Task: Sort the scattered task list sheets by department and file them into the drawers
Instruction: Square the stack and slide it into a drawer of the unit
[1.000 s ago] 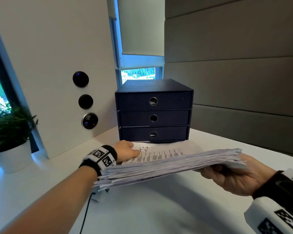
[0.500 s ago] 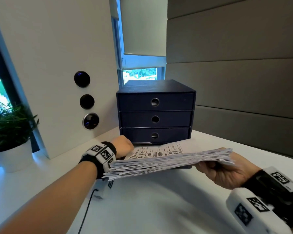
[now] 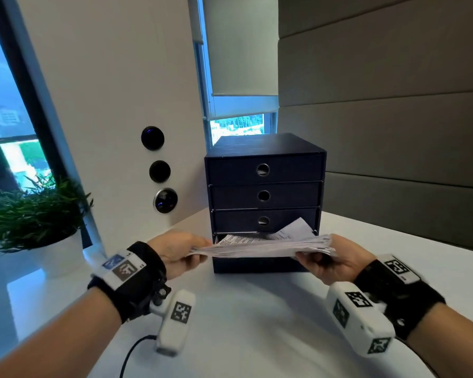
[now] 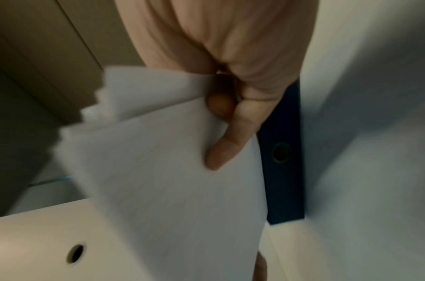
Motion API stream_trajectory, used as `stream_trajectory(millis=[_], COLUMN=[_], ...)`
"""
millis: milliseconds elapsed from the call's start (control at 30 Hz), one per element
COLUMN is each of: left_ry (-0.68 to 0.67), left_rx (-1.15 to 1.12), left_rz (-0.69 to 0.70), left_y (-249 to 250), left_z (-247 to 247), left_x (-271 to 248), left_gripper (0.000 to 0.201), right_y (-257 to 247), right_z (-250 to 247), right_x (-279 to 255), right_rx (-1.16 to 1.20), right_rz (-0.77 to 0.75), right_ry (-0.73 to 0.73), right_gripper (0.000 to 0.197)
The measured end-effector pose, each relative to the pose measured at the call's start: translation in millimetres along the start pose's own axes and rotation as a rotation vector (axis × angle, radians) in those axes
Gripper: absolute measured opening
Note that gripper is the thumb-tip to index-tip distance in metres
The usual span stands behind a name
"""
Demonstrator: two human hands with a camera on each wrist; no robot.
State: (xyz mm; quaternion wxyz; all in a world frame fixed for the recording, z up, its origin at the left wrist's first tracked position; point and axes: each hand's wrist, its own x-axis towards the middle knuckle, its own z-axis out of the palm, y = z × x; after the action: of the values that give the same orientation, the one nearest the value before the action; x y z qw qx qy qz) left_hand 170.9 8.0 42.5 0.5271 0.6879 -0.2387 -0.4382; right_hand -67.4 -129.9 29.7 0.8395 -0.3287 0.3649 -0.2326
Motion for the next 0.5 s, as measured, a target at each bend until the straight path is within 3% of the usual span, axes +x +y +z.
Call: stream_trajectory(millis=[67,133,167,233,267,333,400,500], left_ry=[-0.003,-0.022,-0.035,-0.040,-0.035,-0.022,-0.022,-0.028], left_rx=[-0.096,-0.134,-0.147,-0.165,-0.173,-0.185,-0.192,-0.191], left_rz=[-0.009,-0.026,-0.036,-0.053,-0.053,-0.044,-0.041,-0.046], left_y=[5,7,6,2,0,-3,-4,-1], left_z=[-2,-2,-2,-2,-2,-2,-2,-5], left_x=[3,3,3,2,2,2,3,3], left_gripper=[0.006,0.007,0.008,0.011,0.017,0.028,0.032,0.034], right_y=[5,8,8,0,-9,-25,-34,-38], right_z=[2,-1,-3,-13,-17,-20,-21,-14], right_x=[-7,-7,-6,1,5,16,35,51], right_rx=[-0.003,-0.192,-0.349,-0.752,-1.001,-1.491,-1.756,-1.805], right_rz=[-0.015,-0.116,-0.186,-0.324,-0.404,-0.478,-0.445,-0.277], right_ry=[0.000,0.118,0.182,0.281,0.297,0.274,0.225,0.247], right_gripper=[0.025,0.014,0.015,0.054,0.064,0.069,0.066,0.054])
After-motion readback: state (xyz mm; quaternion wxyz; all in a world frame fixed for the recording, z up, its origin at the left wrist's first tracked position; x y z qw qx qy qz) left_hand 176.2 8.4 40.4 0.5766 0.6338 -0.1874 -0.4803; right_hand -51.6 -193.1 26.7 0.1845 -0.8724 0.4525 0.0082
